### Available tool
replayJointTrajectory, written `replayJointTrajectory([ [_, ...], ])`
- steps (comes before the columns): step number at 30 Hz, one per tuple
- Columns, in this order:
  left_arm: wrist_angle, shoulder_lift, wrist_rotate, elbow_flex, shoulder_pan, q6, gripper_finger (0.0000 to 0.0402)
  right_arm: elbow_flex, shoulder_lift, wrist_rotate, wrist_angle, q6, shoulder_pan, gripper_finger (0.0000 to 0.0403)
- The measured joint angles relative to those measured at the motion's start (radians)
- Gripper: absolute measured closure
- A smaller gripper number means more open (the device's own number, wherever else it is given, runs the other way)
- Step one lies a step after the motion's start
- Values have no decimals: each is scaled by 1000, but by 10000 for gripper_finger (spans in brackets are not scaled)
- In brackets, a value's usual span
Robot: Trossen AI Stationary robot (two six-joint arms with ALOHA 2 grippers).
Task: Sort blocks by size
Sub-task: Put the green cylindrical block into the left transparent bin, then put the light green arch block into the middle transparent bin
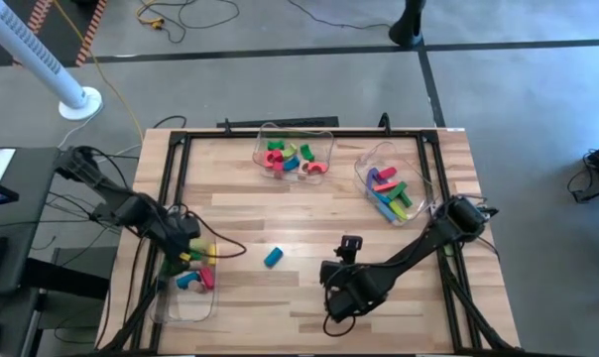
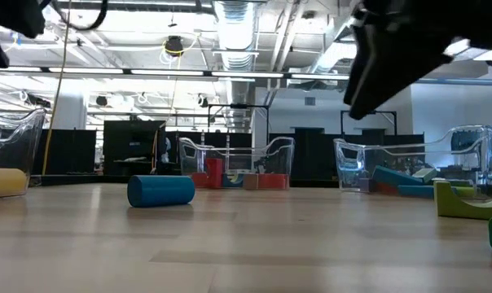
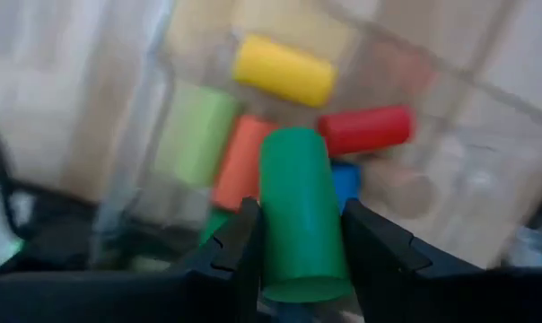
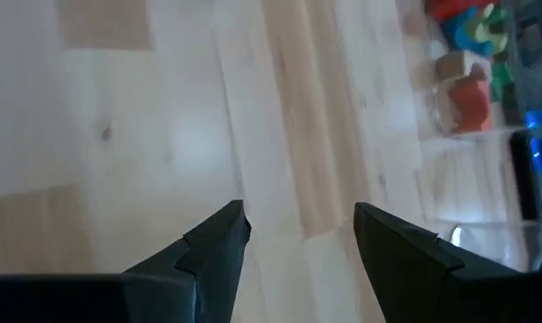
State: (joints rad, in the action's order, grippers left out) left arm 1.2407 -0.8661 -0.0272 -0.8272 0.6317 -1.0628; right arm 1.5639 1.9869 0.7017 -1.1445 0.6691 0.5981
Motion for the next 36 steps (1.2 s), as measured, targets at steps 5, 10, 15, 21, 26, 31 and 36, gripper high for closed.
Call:
replayJointTrajectory([
  [5, 26, -74, -39, 0, 11, -14, 271, 0, 0, 0, -5, 13, 16, 164],
  [10, 25, -176, -52, 0, 11, 14, 257, 0, 0, 0, -8, 23, 18, 164],
  [15, 53, -251, -46, 0, 11, 29, 217, 0, 0, -4, -51, 57, 40, 164],
  [21, 73, -268, -35, -11, 11, 41, 174, 0, 0, -25, -98, 92, 65, 164],
  [26, 70, -265, -98, -75, 11, 76, 165, 0, 0, -51, -102, 94, 77, 164],
  [31, 63, -265, -218, -167, 11, 106, 165, 0, 0, -53, -105, 94, 83, 164],
  [36, 1, -265, -302, -242, 11, 152, 164, 0, 0, -64, -124, 107, 86, 164],
])
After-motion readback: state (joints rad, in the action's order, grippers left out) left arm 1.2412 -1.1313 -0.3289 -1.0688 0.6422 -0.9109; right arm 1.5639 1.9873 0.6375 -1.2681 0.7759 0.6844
